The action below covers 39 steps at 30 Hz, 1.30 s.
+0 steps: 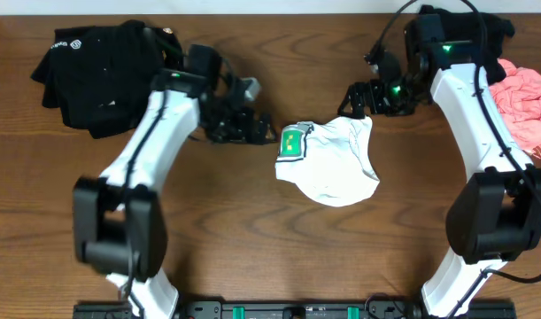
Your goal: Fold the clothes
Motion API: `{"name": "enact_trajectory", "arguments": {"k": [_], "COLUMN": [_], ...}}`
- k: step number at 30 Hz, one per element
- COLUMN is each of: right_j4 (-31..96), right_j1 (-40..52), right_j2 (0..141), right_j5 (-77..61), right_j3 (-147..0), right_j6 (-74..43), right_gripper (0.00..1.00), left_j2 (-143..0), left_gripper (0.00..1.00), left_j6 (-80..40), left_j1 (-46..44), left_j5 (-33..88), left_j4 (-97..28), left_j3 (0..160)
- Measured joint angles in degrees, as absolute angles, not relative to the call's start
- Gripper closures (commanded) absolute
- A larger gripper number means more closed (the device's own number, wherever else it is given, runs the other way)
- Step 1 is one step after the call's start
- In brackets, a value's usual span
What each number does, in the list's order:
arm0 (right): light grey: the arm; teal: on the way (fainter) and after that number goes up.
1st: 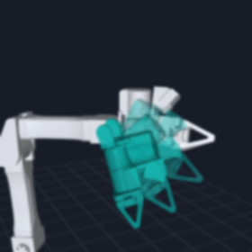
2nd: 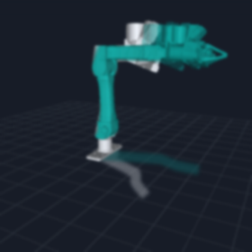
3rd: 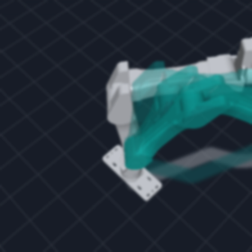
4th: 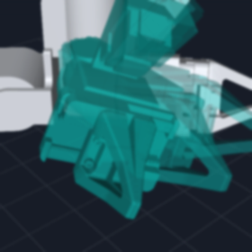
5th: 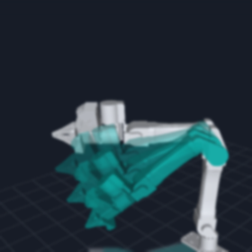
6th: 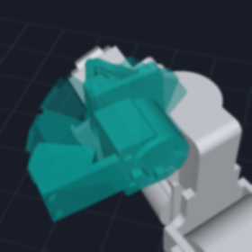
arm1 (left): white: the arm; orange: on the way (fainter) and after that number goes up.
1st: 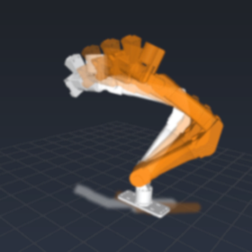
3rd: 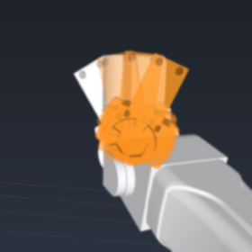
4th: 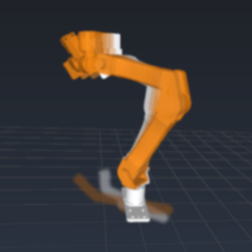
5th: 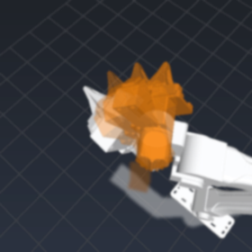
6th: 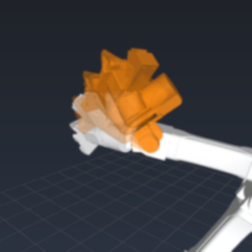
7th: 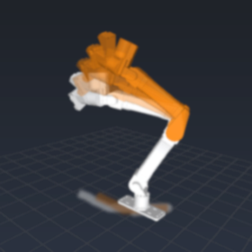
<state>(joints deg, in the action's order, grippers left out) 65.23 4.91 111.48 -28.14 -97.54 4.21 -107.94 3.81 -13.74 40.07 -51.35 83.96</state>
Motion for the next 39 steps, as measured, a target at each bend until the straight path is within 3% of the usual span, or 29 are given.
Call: {"name": "enact_trajectory", "arguments": {"k": [8, 19, 39], "right_j4": [65.82, 54.28, 46.68], "right_j1": [3.51, 1.3, -0.64], "right_j2": [111.46, 111.48, 105.14], "right_j5": [-28.53, -31.68, -36.32], "right_j3": [-92.49, -75.99, -78.83], "right_j6": [2.09, -5.34, -6.02], "right_gripper": [0.01, 0.04, 0.01], "left_j2": [-114.04, -114.02, -116.64], "left_gripper": [0.02, 0.02, 0.02], "left_j6": [4.82, 4.95, 7.99], "left_j1": [-15.57, -15.49, -17.52], "left_j5": [43.38, 43.81, 43.77], "left_j4": [-47.66, -45.8, -42.19], "left_j3": [83.48, 83.42, 83.42]}}
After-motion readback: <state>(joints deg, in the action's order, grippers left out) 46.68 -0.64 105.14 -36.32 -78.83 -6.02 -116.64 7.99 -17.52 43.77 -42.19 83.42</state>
